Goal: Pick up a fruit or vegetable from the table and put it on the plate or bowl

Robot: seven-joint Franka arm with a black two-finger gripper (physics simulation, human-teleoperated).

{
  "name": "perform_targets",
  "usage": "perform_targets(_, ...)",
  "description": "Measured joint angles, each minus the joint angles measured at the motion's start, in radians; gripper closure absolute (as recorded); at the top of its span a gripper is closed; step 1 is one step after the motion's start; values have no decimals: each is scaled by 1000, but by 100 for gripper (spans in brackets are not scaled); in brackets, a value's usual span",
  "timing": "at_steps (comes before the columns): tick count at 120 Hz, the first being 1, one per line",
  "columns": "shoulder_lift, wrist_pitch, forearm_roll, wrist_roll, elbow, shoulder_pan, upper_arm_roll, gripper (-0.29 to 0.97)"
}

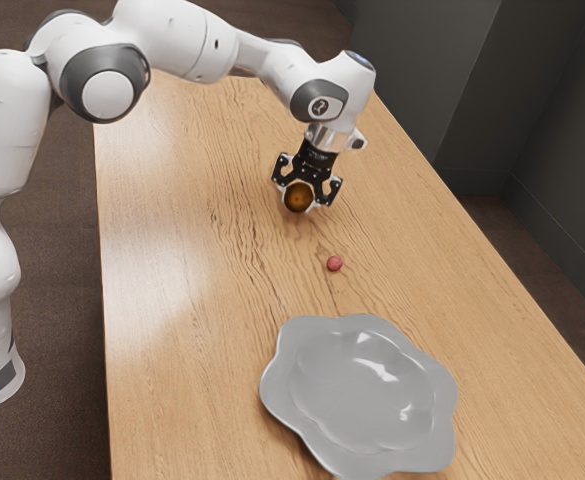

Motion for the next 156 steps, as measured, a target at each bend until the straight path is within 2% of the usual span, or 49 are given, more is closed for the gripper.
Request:
perform_targets(16,-25,-18,-1,0,11,-3,-8,36)
perform_targets(30,-39,-56,3,1,67,-4,-71,39)
perform_targets(44,-54,-88,6,3,83,-4,-183,40)
perform_targets(64,-56,-111,7,3,106,-7,-390,40)
perform_targets(73,-51,-116,24,6,106,-50,-448,40)
perform_targets(86,-52,-119,40,10,106,-147,-475,40)
perform_targets(100,-52,-117,47,15,101,-199,-546,40)
perform_targets(116,-56,-110,50,18,99,-277,-573,41)
perform_targets(148,-59,-85,50,19,50,-290,-585,43)
perform_targets(156,-59,-81,50,19,48,-290,-585,37)
